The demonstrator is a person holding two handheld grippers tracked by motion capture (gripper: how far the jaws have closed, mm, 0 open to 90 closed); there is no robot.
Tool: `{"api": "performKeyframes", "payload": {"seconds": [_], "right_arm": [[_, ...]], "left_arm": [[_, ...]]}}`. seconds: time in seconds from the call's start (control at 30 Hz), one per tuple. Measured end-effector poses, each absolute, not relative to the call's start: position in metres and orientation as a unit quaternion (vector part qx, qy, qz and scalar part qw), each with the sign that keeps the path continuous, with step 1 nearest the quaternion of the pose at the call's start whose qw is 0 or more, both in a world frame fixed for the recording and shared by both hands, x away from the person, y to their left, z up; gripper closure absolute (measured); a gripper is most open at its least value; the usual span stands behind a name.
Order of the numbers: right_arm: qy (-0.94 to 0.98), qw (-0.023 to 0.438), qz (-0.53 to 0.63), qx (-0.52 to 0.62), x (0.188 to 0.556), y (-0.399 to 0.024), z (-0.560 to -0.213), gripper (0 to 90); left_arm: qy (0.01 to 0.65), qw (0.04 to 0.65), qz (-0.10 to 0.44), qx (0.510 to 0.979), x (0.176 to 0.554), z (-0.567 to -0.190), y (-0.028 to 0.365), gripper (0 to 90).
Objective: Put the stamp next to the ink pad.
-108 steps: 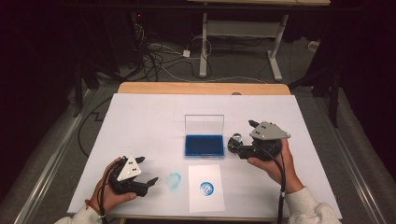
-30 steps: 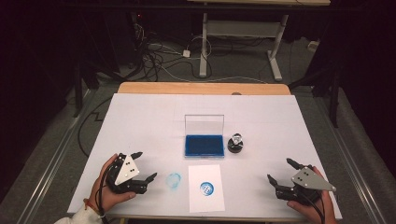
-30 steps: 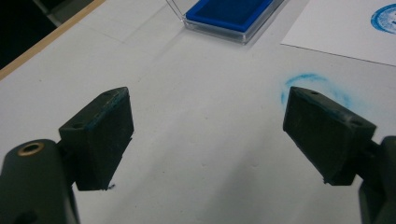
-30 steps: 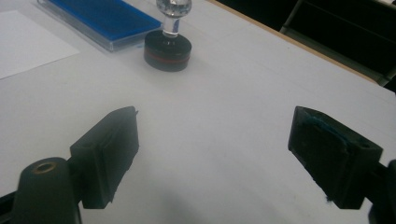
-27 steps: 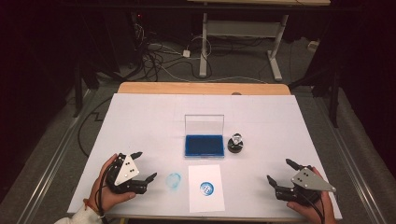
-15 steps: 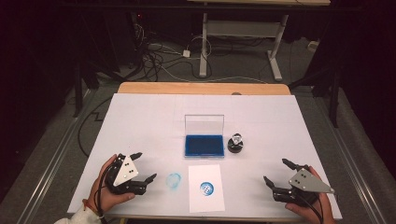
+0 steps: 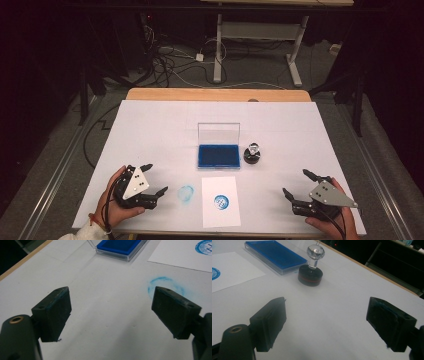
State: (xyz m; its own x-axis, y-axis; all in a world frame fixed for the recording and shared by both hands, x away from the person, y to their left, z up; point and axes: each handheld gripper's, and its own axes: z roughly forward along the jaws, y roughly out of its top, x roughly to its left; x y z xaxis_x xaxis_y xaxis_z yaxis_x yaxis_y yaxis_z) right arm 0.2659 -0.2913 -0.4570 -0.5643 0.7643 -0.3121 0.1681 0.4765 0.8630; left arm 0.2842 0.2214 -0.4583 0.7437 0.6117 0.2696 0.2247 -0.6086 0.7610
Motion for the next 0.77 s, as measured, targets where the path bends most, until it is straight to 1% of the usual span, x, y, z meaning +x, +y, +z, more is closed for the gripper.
{"api": "performKeyframes", "payload": {"seconds": [0.77], "right_arm": [[0.781,0.359,0.415,0.296,0.2676,-0.2886,-0.4573,16.5]], "left_arm": [[0.243,0.36,0.255,0.864,0.2872,-0.4618,0.2177,15.8]]}}
